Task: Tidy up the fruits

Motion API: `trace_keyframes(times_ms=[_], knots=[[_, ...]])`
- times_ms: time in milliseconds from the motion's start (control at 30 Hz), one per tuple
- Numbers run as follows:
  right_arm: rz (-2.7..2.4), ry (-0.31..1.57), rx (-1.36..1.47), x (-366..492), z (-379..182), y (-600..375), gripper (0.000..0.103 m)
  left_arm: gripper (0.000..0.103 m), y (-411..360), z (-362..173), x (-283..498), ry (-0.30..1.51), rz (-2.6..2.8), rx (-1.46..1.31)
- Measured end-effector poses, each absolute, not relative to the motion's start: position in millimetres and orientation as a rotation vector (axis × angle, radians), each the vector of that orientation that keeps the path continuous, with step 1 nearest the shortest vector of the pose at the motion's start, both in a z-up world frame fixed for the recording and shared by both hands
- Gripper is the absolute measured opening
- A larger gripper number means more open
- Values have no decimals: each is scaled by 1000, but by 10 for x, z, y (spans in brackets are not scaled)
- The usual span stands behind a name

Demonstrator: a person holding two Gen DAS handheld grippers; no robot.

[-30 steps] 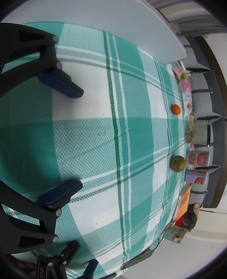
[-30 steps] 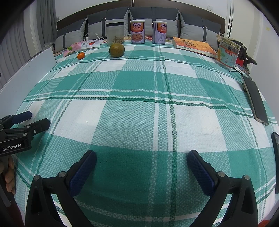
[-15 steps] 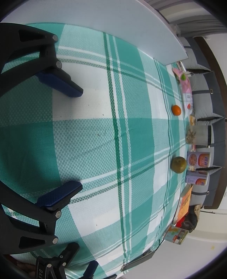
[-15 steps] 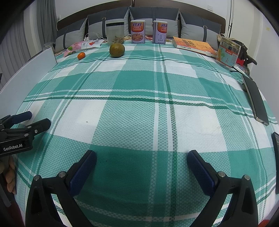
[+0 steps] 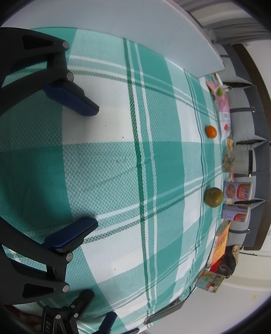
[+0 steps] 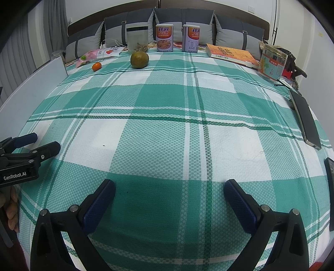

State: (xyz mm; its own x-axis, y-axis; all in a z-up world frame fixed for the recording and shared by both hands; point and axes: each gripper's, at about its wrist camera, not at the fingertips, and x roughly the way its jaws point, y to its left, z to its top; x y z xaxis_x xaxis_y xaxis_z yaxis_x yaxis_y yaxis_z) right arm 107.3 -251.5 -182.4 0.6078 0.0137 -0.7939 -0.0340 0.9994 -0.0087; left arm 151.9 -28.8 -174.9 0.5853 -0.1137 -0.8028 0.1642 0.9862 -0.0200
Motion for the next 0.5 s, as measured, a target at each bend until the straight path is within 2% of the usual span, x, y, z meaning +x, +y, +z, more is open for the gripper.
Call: trace_keyframes(times_ms=[133, 267, 500], knots=[[27, 917, -24, 1074, -1825, -2513, 103, 98, -134, -1510, 1844, 932, -225, -31], [27, 917, -24, 1073, -1826, -2511, 103, 98, 107, -1208, 2607, 899, -247, -131], [26, 917, -22, 1073, -1826, -2507, 103, 96, 219, -1415, 3808, 903, -170, -73]])
